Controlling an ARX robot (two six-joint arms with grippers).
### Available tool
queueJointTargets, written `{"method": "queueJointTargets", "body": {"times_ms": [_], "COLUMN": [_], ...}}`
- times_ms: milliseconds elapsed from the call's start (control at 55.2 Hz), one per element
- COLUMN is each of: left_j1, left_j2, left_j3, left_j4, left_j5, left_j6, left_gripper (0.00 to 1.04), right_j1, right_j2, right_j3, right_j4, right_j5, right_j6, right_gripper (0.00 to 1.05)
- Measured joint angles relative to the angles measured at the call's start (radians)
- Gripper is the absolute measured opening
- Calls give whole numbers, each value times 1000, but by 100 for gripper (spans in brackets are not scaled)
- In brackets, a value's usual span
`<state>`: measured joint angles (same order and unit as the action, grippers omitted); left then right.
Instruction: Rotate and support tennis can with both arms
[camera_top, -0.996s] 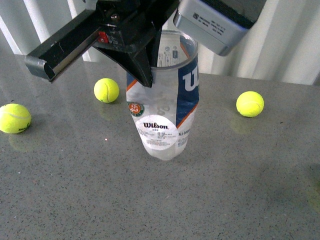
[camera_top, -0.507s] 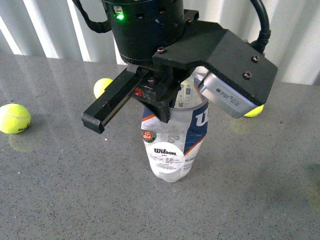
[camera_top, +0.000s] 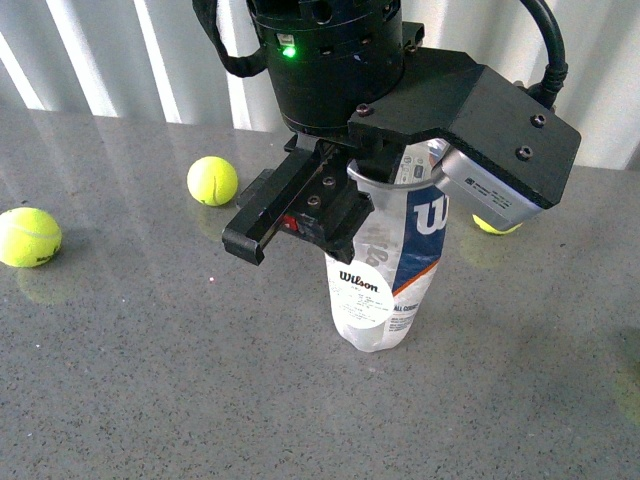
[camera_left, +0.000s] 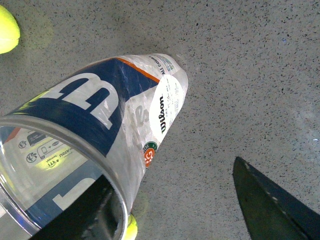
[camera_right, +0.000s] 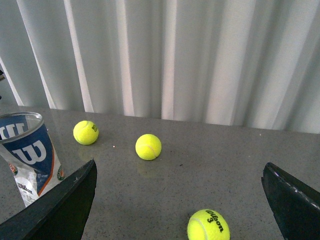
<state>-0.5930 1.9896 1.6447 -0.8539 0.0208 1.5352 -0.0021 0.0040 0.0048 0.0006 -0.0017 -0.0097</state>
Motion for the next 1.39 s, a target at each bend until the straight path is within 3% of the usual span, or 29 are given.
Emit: {"method": "queueJointTargets", "body": {"times_ms": [199, 453, 580, 724, 942, 1051, 1159, 1195, 1395], "left_j1": [8, 40, 83, 220, 433, 537, 587, 593, 595], "left_j2": [-1, -63, -127, -252, -492, -597, -719, -760, -942], "left_j3": [18, 87, 106, 75, -167, -297, -515, -591, -964], "left_j4": [0, 18, 196, 625, 757, 764, 992, 1054, 1252], "left_j5": [4, 116, 163, 141, 220, 256, 29, -7, -21], "left_j6": [-3, -62, -162, -500, -987, -1135, -1343, -1398, -1509], "left_gripper": [100, 98, 98, 98, 98, 98, 82, 76, 42], "right_j1": [0, 0, 0, 0, 0, 0, 0, 0, 0], "right_j2": [0, 0, 0, 0, 0, 0, 0, 0, 0], "right_j3": [0, 0, 0, 0, 0, 0, 0, 0, 0], "right_j4": [0, 0, 0, 0, 0, 0, 0, 0, 0], "right_j5": [0, 0, 0, 0, 0, 0, 0, 1, 0], "right_j6": [0, 0, 0, 0, 0, 0, 0, 0, 0], "right_gripper": [97, 97, 97, 97, 97, 97, 97, 97, 97]}}
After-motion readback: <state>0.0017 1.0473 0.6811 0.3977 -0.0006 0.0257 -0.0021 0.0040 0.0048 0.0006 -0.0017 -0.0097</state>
